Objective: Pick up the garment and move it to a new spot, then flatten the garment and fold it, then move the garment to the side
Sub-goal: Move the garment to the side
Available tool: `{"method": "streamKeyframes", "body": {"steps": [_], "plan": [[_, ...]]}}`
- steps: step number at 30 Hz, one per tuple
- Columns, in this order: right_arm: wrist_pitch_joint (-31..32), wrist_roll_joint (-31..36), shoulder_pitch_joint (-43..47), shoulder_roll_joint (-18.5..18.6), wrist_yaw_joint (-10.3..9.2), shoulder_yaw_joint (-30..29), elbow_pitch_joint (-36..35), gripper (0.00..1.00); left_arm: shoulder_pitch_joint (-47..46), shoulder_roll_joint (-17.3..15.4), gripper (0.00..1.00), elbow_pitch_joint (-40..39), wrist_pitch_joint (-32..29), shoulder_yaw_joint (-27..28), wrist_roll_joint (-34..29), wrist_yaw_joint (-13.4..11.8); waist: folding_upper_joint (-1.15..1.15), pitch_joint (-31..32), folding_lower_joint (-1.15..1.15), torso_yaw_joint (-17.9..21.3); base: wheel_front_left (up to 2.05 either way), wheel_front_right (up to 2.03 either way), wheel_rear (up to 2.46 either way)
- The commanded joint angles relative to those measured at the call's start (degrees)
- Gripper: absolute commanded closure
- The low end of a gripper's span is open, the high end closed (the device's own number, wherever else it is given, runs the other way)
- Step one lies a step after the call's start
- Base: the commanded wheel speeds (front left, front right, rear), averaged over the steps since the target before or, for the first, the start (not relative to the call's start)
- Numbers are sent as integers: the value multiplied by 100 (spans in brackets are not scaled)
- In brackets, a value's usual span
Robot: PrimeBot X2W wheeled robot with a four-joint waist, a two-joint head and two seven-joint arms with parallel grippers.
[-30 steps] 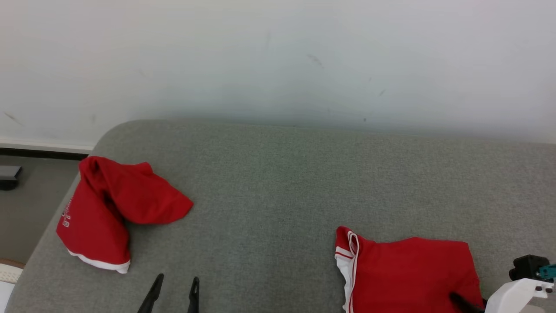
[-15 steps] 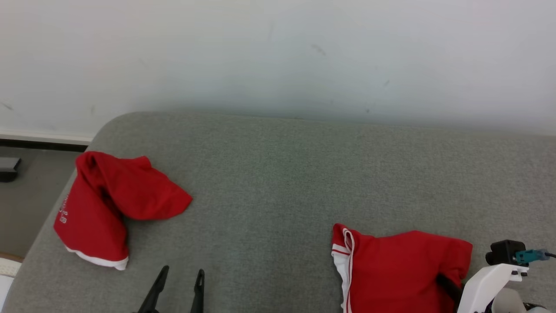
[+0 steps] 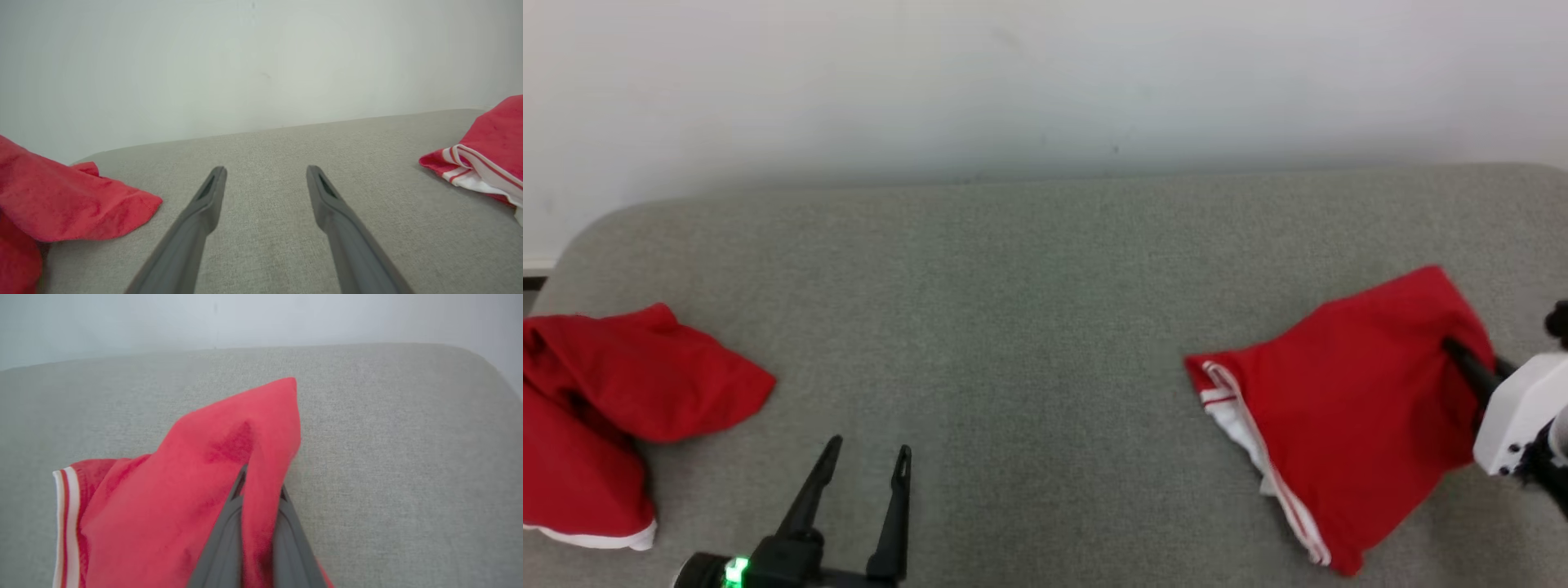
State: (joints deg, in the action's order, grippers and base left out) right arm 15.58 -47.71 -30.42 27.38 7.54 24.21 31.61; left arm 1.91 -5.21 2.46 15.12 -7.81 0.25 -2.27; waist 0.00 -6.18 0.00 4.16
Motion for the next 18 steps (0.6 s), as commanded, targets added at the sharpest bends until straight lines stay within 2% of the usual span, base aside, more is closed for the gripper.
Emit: {"method": "streamKeyframes", "body": {"steps": [1, 5, 10, 14, 18], "plan": [[-139, 138, -283, 190, -12, -52, 77, 100, -184, -63, 0, -31, 1, -31, -74, 35, 0, -435, 0, 240, 0, 0, 0], [-455, 328, -776, 501, -12, -291, 387, 100, -501, -105, 0, -7, 2, -163, -148, 106, 0, -824, 0, 249, 0, 0, 0], [-671, 485, -1217, 929, -12, -617, 862, 100, -805, -139, 0, 13, 1, -304, -185, 150, 0, -1159, 0, 74, 0, 0, 0], [-792, 637, -1495, 1213, -12, -832, 1263, 100, -846, -201, 0, 15, 2, -316, -155, 87, 0, -1288, 0, -44, 0, 0, 0], [-976, 934, -1685, 1334, -12, -881, 1618, 100, -784, -245, 0, 26, 2, -329, -127, 68, 0, -1310, 0, -81, 0, 0, 0]]}}
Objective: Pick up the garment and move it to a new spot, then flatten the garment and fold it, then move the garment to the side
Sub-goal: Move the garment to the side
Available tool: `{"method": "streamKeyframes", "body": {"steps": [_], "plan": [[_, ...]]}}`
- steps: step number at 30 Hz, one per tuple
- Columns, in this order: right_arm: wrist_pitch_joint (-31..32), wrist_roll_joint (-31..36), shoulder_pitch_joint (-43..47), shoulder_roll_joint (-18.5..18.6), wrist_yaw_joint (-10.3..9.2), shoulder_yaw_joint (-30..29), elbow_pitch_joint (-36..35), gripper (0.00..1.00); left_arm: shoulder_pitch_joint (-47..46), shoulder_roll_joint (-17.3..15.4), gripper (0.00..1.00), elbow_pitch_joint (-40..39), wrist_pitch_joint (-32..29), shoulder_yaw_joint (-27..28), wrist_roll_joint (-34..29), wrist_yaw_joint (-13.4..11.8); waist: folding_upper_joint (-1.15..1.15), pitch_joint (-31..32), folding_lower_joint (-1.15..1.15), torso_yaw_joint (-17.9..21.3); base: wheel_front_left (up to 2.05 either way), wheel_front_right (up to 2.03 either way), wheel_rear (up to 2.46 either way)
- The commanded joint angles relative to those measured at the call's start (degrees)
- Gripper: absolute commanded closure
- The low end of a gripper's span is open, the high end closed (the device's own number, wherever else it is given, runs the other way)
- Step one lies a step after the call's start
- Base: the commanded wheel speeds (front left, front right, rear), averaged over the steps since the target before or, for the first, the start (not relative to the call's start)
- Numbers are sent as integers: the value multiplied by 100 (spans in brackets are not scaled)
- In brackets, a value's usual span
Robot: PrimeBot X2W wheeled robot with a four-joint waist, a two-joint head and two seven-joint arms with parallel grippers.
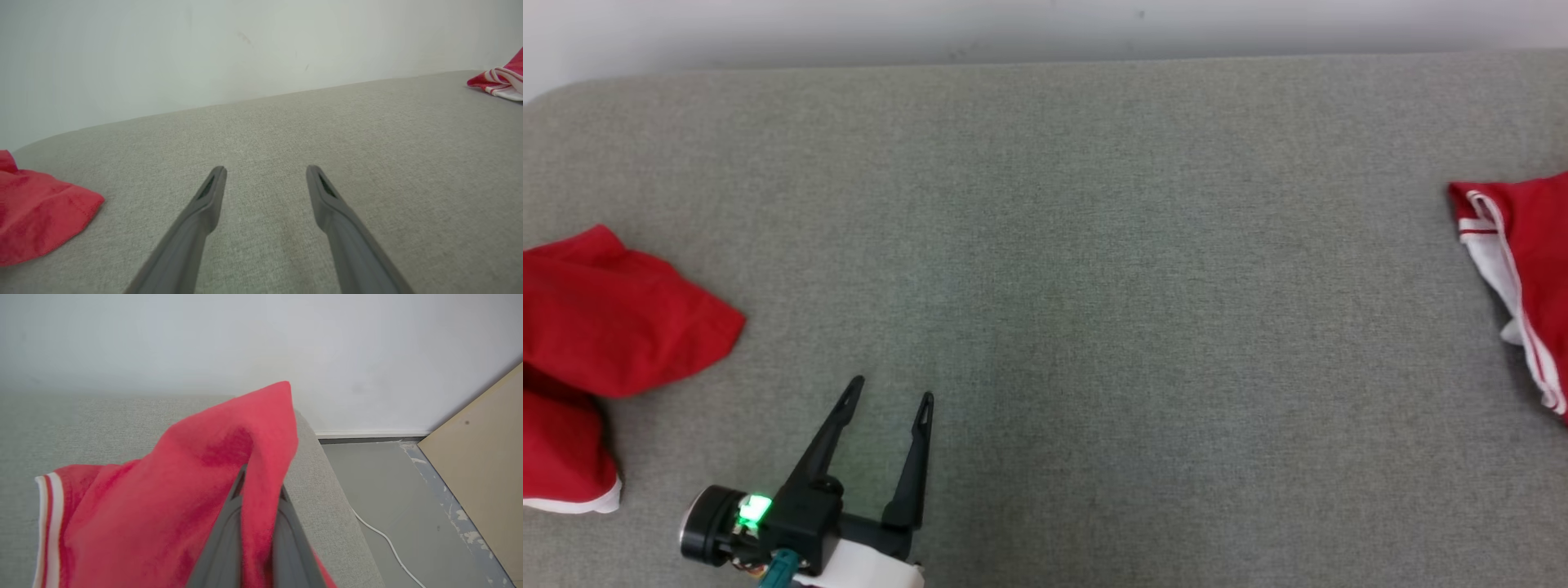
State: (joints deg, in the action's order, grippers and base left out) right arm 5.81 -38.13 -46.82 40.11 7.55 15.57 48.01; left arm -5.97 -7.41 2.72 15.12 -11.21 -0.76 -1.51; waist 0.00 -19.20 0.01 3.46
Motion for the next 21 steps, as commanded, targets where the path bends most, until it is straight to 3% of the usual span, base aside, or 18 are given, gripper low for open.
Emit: {"method": "streamKeyframes", "body": {"steps": [1, 2, 3, 4, 14, 21], "plan": [[-81, 104, -128, 76, -13, -50, 125, 97, 10, -36, 0, 0, 2, 5, -10, -5, 0, -16, -1, -18, 0, 0, 0], [-131, 226, -188, 43, -13, -58, 275, 70, 8, -43, 0, 4, 2, -1, -1, -14, 0, -19, -1, -23, 0, 0, 0], [-211, 347, -270, 16, -14, -90, 422, 25, -1, -43, 0, 12, 2, -11, 3, -31, 0, -23, -1, -23, 0, 0, 0], [-312, 508, -371, 32, -13, -165, 608, 0, -26, -35, 0, 15, 2, -21, 11, -45, 0, -27, -1, -21, 0, 0, 0], [-1465, 1637, -379, -304, -13, -569, 1597, 0, 139, 72, 0, 99, 2, -4, 165, -189, 0, 650, -1, 78, 0, 0, 0], [-2022, 1810, 420, -523, -13, -643, 1123, 0, 557, 187, 0, 124, 2, 99, 290, -300, 0, 1403, -1, 82, 0, 0, 0]]}}
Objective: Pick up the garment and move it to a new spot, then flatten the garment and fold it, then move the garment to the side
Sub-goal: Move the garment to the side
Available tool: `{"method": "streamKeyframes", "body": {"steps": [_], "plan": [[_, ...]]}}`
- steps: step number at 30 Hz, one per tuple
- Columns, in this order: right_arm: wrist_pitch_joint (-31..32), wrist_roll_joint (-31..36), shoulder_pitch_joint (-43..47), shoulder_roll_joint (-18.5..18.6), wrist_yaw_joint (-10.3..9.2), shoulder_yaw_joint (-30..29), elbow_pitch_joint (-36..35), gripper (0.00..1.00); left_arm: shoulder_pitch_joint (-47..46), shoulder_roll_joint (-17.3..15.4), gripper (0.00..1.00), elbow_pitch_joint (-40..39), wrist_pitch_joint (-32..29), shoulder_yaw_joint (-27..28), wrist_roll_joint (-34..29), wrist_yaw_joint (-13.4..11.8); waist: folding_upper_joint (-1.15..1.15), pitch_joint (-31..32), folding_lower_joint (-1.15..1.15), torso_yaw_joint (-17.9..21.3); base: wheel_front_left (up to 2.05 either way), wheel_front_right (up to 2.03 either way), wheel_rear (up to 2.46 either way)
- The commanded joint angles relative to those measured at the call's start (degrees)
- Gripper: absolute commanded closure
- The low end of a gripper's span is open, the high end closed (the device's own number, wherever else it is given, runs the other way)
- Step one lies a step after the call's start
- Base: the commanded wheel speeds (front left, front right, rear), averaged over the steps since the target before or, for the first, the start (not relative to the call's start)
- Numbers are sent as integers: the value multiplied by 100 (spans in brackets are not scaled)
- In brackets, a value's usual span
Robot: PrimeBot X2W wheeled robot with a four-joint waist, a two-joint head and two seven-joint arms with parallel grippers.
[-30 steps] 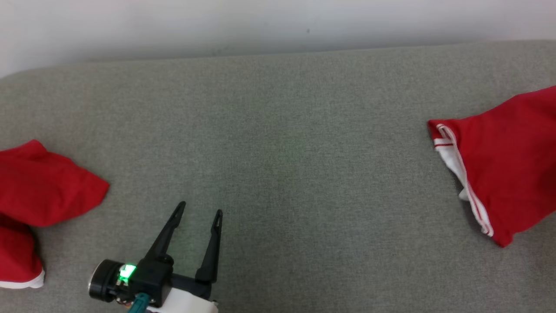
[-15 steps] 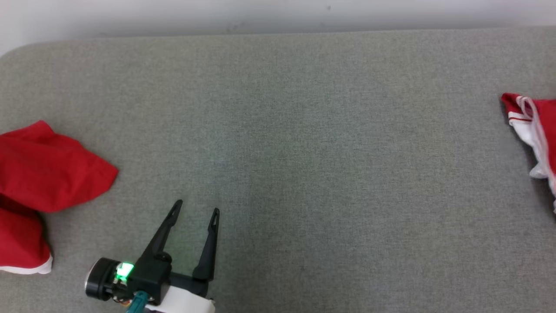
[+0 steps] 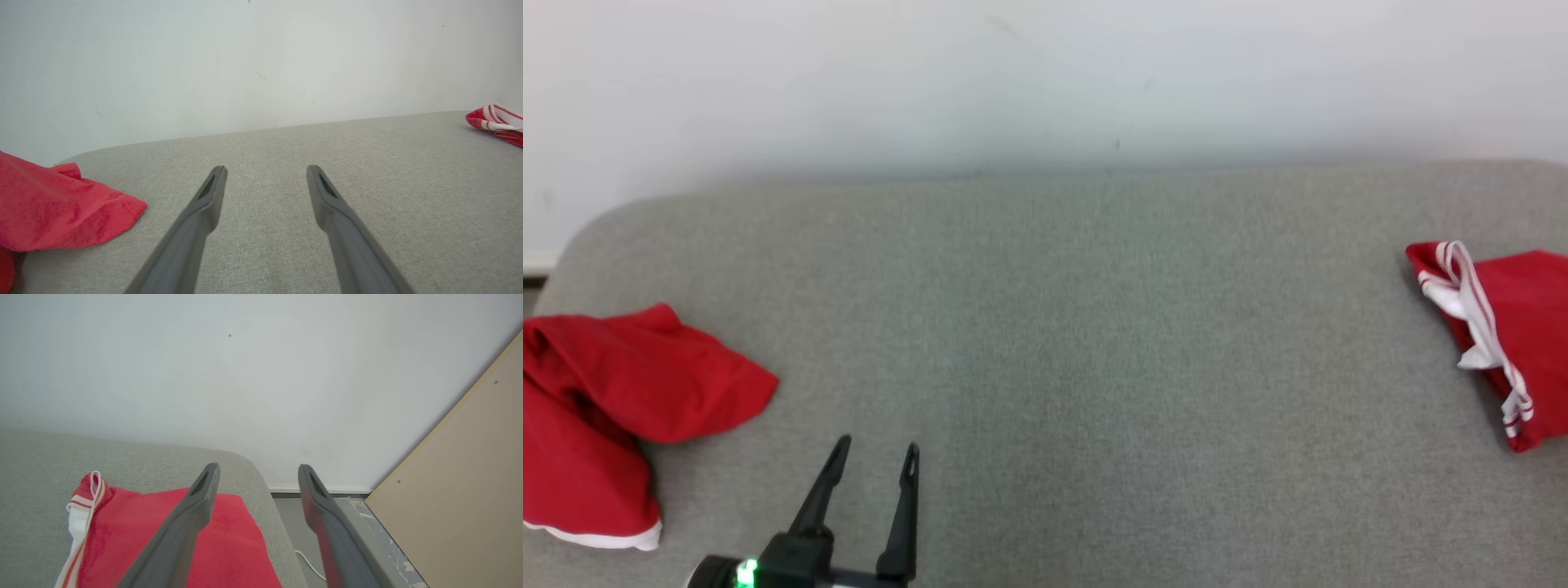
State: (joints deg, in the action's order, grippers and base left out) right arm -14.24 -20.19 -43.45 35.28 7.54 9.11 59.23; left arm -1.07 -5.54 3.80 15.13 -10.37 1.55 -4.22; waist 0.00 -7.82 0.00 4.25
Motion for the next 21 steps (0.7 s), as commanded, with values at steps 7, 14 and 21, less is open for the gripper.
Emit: {"method": "streamKeyframes", "body": {"steps": [7, 14, 21], "plan": [[-90, 62, 1715, -450, -12, -837, -1590, 0, 581, 50, 0, 3, 1, 194, 110, -109, 0, 790, 0, -65, 0, 0, 0], [-92, 679, 3507, -1517, -12, -1869, -3262, 0, 877, 30, 0, 83, 0, 346, 70, -50, 0, 1056, 0, -137, 0, 0, 0], [-92, 1243, 4519, -2433, -12, -2028, -4277, 0, 986, 34, 0, 206, 0, 471, 38, 11, 0, 1230, 0, -188, 0, 0, 0]]}}
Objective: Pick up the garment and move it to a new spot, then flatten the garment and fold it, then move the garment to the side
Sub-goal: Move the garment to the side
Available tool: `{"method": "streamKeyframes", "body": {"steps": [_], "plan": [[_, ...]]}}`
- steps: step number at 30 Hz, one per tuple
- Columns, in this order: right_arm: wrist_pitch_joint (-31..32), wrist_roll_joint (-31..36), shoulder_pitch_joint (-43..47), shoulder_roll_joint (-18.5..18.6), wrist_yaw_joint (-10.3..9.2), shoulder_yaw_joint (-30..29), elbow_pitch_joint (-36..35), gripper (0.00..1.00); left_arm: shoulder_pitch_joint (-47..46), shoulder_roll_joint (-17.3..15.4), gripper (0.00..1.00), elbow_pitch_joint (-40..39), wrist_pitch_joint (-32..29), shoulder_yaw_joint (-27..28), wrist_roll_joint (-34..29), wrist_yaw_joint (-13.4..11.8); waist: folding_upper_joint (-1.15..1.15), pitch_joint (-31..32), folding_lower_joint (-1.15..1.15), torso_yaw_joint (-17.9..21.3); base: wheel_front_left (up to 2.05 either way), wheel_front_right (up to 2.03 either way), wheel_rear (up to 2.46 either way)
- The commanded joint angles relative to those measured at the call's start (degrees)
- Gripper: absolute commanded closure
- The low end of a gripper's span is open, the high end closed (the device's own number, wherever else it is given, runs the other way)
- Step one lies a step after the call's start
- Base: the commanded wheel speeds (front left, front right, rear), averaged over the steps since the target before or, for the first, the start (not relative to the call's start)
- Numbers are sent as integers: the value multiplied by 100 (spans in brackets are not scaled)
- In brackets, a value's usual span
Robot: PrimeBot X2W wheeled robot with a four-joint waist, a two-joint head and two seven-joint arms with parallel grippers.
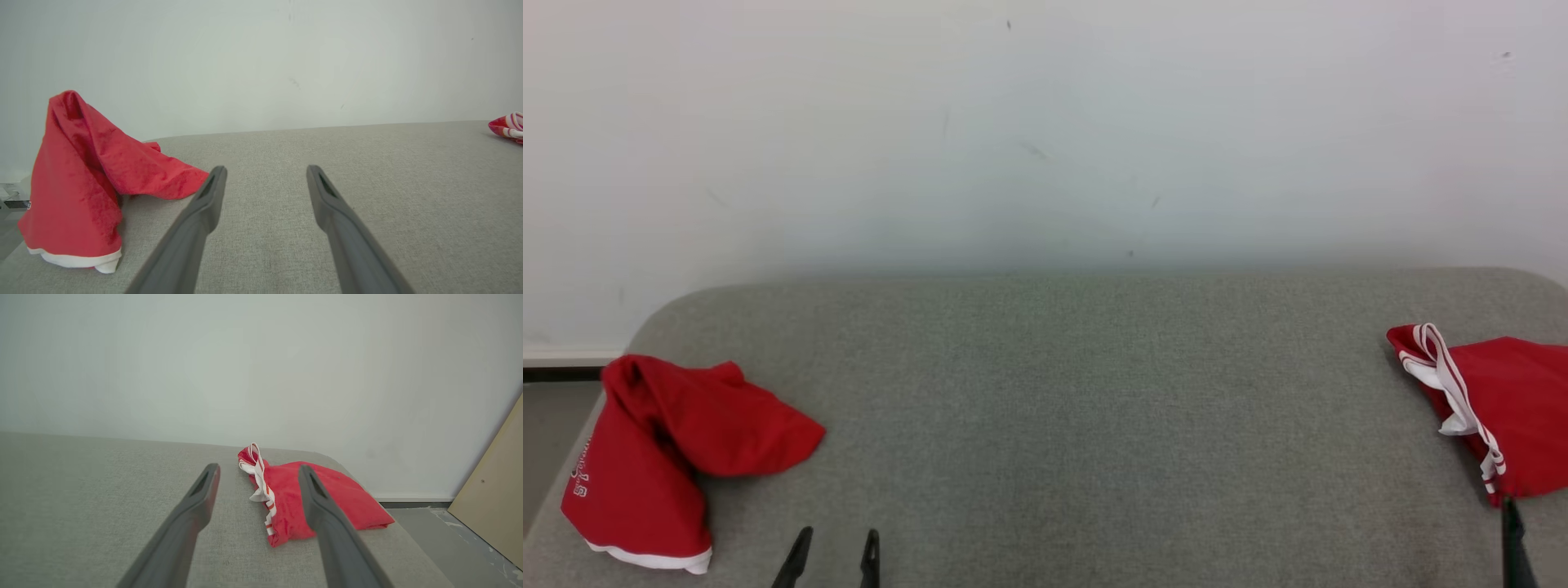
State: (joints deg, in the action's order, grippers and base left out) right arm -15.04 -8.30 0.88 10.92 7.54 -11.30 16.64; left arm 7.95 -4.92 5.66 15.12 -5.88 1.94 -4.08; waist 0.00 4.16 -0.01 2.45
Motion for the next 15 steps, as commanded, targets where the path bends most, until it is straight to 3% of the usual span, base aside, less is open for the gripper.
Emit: {"method": "streamKeyframes", "body": {"steps": [1, 15], "plan": [[-14, 69, 184, -108, -12, 41, -76, 0, 100, -24, 0, 21, 1, 50, 7, -6, 0, 59, 1, -10, 0, 0, 0], [-15, 429, 676, -635, -12, 142, -272, 0, 253, 36, 0, 102, 2, 19, -21, 221, 0, 267, 1, -35, 0, 0, 0]]}}
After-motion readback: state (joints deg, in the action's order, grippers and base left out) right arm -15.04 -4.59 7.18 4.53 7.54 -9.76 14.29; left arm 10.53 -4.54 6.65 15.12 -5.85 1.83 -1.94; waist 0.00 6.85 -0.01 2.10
